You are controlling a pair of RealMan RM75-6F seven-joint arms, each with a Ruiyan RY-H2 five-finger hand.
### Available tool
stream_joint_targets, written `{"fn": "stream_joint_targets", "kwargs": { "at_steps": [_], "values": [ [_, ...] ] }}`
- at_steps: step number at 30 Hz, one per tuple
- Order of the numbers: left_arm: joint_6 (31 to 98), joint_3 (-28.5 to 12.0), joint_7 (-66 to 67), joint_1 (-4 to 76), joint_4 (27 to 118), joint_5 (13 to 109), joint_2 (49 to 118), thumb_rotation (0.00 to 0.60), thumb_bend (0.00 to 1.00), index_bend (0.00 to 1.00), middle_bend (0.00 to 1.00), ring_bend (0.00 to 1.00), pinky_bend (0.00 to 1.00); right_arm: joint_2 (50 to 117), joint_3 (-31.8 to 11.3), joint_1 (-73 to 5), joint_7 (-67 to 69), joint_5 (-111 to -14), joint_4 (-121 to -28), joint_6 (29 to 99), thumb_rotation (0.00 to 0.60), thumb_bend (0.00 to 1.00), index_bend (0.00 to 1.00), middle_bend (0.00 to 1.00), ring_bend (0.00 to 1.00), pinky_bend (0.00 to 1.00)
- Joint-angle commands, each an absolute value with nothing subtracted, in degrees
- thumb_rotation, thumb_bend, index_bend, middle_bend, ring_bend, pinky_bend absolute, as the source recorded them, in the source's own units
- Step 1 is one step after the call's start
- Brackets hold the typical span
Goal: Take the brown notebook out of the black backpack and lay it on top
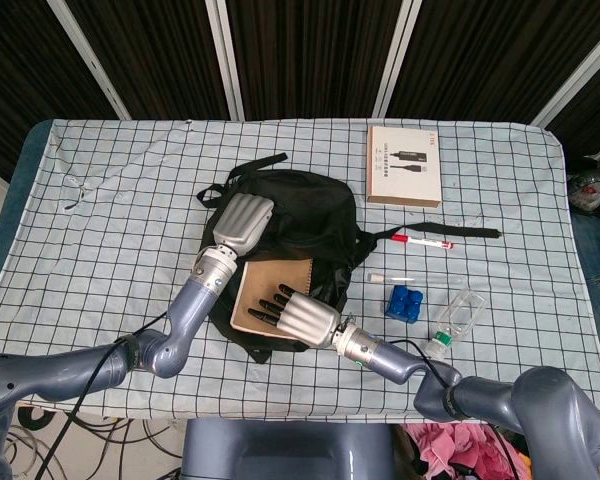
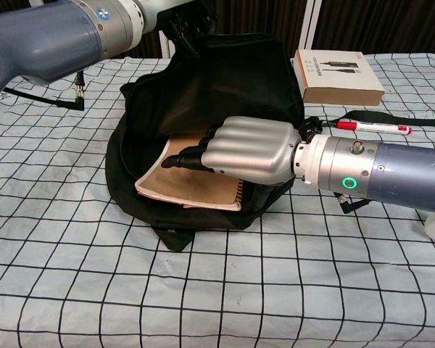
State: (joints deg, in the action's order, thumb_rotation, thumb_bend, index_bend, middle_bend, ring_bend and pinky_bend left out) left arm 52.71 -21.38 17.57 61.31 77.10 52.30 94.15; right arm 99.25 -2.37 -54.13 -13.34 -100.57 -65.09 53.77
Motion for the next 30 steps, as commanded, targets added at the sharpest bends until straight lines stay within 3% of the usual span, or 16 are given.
{"fn": "stream_joint_targets", "kwargs": {
  "at_steps": [1, 18, 20, 24, 30],
  "values": [
    [52.7, -21.2, 17.8, 61.5, 76.8, 52.3, 94.2, 0.600, 0.39, 0.67, 0.72, 0.53, 0.46, 101.2, -2.9, -54.5, -11.9, -99.8, -62.3, 54.4, 0.600, 0.14, 0.04, 0.15, 0.25, 0.22],
    [53.1, -21.0, 18.6, 61.8, 77.1, 51.8, 93.9, 0.600, 0.39, 0.67, 0.72, 0.53, 0.46, 105.8, -1.6, -55.7, -7.7, -99.6, -53.4, 55.4, 0.600, 0.14, 0.05, 0.19, 0.28, 0.22],
    [53.2, -21.0, 18.8, 61.9, 77.0, 51.6, 94.0, 0.600, 0.39, 0.67, 0.72, 0.53, 0.46, 106.4, -1.7, -55.7, -6.9, -99.6, -52.7, 56.4, 0.600, 0.14, 0.09, 0.23, 0.31, 0.23],
    [53.4, -20.9, 19.0, 61.9, 77.2, 51.6, 94.0, 0.600, 0.39, 0.67, 0.72, 0.53, 0.46, 107.7, -2.0, -55.5, -5.4, -99.8, -51.0, 58.9, 0.600, 0.21, 0.27, 0.35, 0.41, 0.28],
    [53.5, -20.8, 19.4, 62.0, 77.5, 51.3, 93.8, 0.600, 0.39, 0.67, 0.72, 0.53, 0.46, 108.6, -1.4, -55.6, -3.7, -99.8, -49.6, 59.4, 0.600, 0.31, 0.43, 0.42, 0.46, 0.31]
  ]
}}
